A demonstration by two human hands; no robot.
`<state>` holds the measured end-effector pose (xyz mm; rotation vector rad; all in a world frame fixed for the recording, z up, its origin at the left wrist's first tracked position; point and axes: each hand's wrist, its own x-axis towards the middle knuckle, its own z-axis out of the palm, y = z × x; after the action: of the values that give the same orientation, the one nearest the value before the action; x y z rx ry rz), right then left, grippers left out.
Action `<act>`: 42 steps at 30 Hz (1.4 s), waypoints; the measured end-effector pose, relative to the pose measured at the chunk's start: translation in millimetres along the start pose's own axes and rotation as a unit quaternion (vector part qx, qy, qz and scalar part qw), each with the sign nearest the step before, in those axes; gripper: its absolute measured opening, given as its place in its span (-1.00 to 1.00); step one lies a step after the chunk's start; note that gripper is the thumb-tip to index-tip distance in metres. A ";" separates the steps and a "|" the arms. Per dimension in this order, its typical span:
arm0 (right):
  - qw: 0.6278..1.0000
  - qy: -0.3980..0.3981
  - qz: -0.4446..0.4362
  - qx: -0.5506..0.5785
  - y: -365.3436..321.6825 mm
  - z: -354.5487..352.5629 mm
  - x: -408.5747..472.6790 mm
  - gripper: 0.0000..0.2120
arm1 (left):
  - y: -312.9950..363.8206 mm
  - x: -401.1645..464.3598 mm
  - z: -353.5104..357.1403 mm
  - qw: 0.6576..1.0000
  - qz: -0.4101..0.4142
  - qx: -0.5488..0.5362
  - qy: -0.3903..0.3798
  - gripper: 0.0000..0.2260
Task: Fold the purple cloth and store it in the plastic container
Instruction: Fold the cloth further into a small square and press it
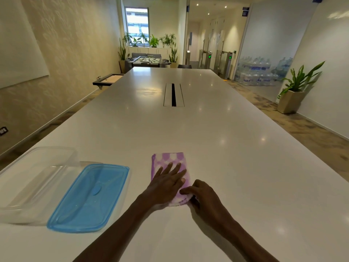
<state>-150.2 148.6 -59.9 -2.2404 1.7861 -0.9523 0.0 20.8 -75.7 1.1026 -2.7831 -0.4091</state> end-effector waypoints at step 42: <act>0.943 0.073 0.315 0.082 36.0 24.0 80.3 -0.74 | -3.6 0.4 -18.8 0.880 -0.335 -0.251 0.226 -0.67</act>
<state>-158.9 58.0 -64.0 -1.3729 2.1790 -1.0770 5.9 14.2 -58.8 1.7029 -1.6917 -0.7591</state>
